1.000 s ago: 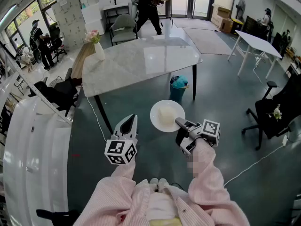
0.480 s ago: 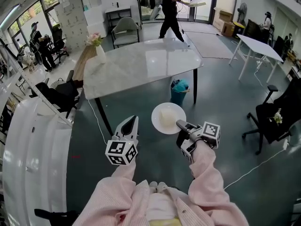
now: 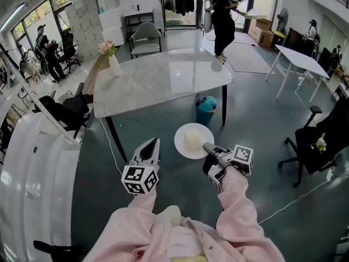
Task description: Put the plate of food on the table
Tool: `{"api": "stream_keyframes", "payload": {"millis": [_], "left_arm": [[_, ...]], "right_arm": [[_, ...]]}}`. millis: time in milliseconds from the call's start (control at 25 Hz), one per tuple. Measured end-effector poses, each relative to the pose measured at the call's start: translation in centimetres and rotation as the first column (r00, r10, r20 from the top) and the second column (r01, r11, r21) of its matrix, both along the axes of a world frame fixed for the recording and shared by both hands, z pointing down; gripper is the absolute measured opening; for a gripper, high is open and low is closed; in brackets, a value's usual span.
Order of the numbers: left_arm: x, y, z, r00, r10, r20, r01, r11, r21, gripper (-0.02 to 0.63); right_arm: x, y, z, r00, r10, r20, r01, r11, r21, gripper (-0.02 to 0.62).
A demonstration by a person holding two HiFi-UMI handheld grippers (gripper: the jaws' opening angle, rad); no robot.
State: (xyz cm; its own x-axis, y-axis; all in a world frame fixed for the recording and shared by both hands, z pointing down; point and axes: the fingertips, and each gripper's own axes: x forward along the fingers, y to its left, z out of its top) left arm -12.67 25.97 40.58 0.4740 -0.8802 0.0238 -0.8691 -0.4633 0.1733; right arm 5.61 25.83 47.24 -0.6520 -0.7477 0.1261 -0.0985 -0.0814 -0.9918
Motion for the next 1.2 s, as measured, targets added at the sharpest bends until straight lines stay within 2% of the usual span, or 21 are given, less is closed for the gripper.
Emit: {"api": "stream_keyframes", "payload": {"millis": [440,960,1200], "left_arm": [[1.9,-7.3,1.0,1.0,0.015,-0.006,-0.015,1.0,-0.013,-0.003],[1.9,-22.4,1.2,0.999,0.04,-0.015,-0.04,0.999,-0.036,-0.003],[1.8,-27.9,1.8,0.999,0.049,-0.023,-0.05,0.998,-0.039,-0.003]], "right_arm": [[1.1,-6.6,0.7,1.0,-0.002,0.022,0.003,1.0,-0.002,0.028],[1.2,-20.8,1.4,1.0,0.018,0.024,-0.018,1.0,-0.012,0.028],[0.9,-26.5,1.2,0.999,0.017,0.039,-0.017,1.0,0.006,0.028]]}}
